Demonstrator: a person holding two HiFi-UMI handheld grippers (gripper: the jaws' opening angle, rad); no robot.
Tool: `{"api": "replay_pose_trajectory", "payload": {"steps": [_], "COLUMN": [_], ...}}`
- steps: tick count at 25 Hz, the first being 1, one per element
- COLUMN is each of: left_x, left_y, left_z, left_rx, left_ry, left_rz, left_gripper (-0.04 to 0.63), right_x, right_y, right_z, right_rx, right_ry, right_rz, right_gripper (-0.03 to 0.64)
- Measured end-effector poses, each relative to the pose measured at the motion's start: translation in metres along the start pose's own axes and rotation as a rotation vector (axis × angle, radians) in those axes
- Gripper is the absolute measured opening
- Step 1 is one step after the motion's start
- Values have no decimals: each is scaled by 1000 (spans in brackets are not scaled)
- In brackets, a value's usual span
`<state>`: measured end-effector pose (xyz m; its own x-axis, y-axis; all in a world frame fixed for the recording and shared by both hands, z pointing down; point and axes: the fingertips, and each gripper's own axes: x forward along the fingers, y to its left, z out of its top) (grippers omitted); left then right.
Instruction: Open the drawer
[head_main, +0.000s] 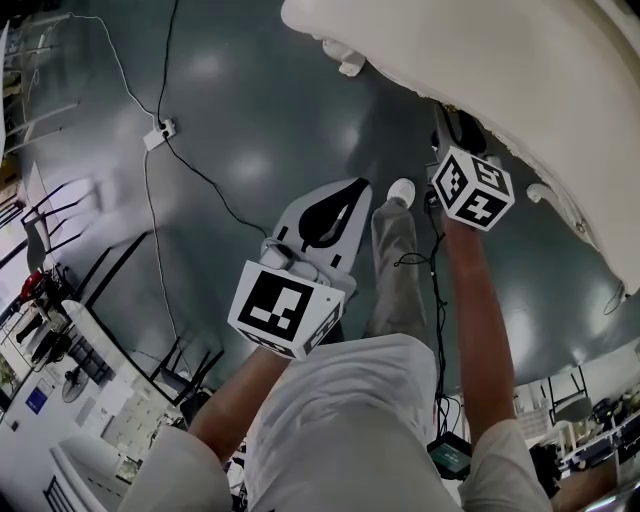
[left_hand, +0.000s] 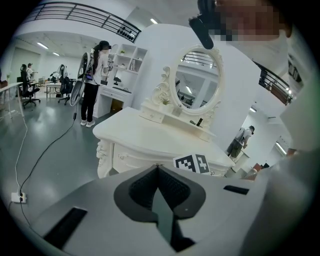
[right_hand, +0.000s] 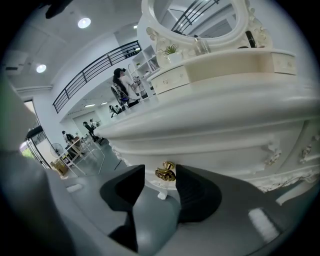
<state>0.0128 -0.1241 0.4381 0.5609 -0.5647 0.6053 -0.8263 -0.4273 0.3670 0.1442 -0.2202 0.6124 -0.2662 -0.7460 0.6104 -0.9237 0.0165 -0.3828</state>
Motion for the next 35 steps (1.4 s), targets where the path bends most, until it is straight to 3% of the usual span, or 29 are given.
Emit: {"api": "replay_pose_trajectory", "payload": {"steps": [4,6,25,35], "left_x": [1,1,-11,-24], "left_y": [3,3,1,8], "left_z": [-1,0,-6,-18], "left_rx": [1,2,1,-5], "left_ry": [6,8,5,0], "left_rz": [1,0,-20,-16], "left_gripper": [9,9,9,9], "right_x": [11,12,4,-22], "right_y": [-4,-7,-10,9], "right_z": [-5,-3,-7,-41], "right_rx": [32,20,12,13], "right_ry": [14,15,28,44], "right_rz": [-6,-20,-57,-42], "right_gripper": [186,135,132,132]}}
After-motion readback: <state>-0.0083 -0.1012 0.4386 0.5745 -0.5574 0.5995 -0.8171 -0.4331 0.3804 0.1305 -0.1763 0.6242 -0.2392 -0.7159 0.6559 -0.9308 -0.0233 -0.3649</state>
